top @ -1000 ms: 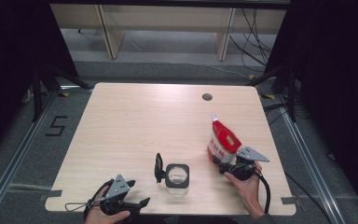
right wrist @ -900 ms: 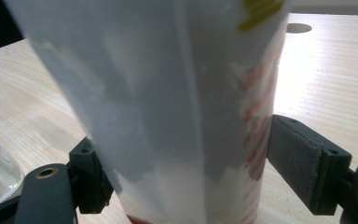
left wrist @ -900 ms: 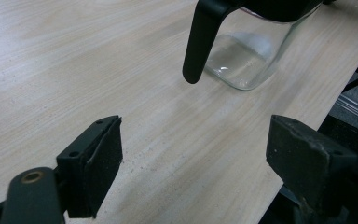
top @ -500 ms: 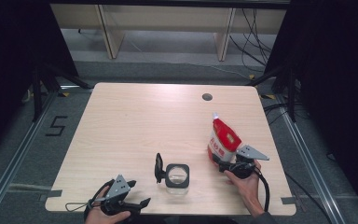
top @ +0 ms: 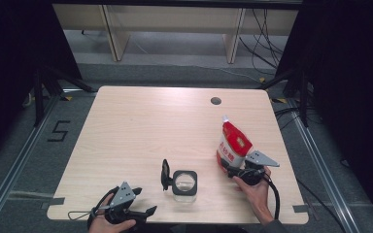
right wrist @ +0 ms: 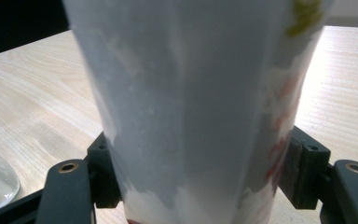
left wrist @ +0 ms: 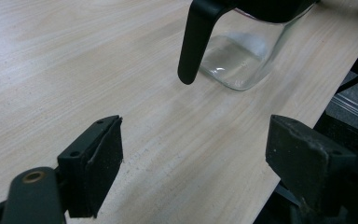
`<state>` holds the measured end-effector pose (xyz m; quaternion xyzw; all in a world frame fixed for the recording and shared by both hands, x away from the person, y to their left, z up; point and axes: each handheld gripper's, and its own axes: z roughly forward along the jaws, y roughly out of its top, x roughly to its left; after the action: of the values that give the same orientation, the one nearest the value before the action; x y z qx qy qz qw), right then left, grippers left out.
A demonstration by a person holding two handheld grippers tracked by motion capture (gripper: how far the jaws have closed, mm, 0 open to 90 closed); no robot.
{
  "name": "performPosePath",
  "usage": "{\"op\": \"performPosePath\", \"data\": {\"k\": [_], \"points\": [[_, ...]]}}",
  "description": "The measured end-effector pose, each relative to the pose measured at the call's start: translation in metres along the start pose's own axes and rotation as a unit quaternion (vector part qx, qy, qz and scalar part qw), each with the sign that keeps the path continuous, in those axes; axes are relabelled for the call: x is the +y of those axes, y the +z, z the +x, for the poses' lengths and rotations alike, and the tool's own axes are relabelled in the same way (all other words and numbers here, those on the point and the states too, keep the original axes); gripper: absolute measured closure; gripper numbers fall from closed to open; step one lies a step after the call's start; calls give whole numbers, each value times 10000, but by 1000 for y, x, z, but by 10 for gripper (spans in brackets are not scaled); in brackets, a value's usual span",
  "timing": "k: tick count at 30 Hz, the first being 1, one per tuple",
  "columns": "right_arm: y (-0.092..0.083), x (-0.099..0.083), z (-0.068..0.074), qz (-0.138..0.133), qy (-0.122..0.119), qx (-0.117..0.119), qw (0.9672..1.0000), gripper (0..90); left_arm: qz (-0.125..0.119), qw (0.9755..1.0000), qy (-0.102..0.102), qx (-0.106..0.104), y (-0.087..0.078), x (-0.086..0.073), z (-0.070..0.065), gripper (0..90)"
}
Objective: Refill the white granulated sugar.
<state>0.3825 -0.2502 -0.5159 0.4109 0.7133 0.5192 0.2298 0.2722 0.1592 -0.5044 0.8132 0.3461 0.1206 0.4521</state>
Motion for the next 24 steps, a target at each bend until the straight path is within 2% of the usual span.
{"op": "performPosePath", "data": {"k": [2,3,5,6,7,8,9,10,11,12,13,16,17,18,19,20,21,24], "points": [[0,0,0,-13,-4,-10,10000,313,-12,10000,-8,9,0,0,0,183],[0,0,1,-7,16,-6,10000,315,-16,9999,126,5,0,1,2,183],[0,0,2,-38,89,26,9999,324,16,9999,140,-5,0,1,1,183],[0,0,2,-38,89,26,9999,324,16,9999,140,-5,0,1,1,183],[1,0,-1,-33,-63,-5,10000,332,-13,10000,38,9,0,1,0,183],[1,0,-1,-33,-63,-5,10000,332,-13,10000,38,9,0,1,0,183],[0,0,1,-9,38,-10,10000,335,8,9999,157,15,0,1,2,183],[0,0,1,2,54,-7,10000,336,17,9999,165,14,0,1,2,183],[0,1,0,-26,37,64,10000,337,-7,10000,-8,1,0,0,0,184],[0,1,-1,6,-57,99,9999,338,-16,10000,59,13,0,1,1,184],[0,1,0,8,-17,84,10000,340,-15,10000,-42,34,0,0,0,184],[1,1,-1,-11,-115,100,9999,340,1,10000,40,9,-1,0,1,185],[0,0,3,0,26,-15,10000,340,-8,9999,148,19,0,1,2,185],[0,0,3,0,26,-15,10000,340,-8,9999,148,19,0,1,2,185],[-1,1,2,26,-105,-37,9999,340,33,9999,165,26,0,1,2,185],[-1,1,2,26,-105,-37,9999,340,33,9999,165,26,0,1,2,185],[0,0,2,-32,-89,-49,9999,329,32,10000,23,-6,1,0,-1,186],[0,1,2,-37,-74,-84,9999,321,58,10000,71,5,0,1,0,186]]}}
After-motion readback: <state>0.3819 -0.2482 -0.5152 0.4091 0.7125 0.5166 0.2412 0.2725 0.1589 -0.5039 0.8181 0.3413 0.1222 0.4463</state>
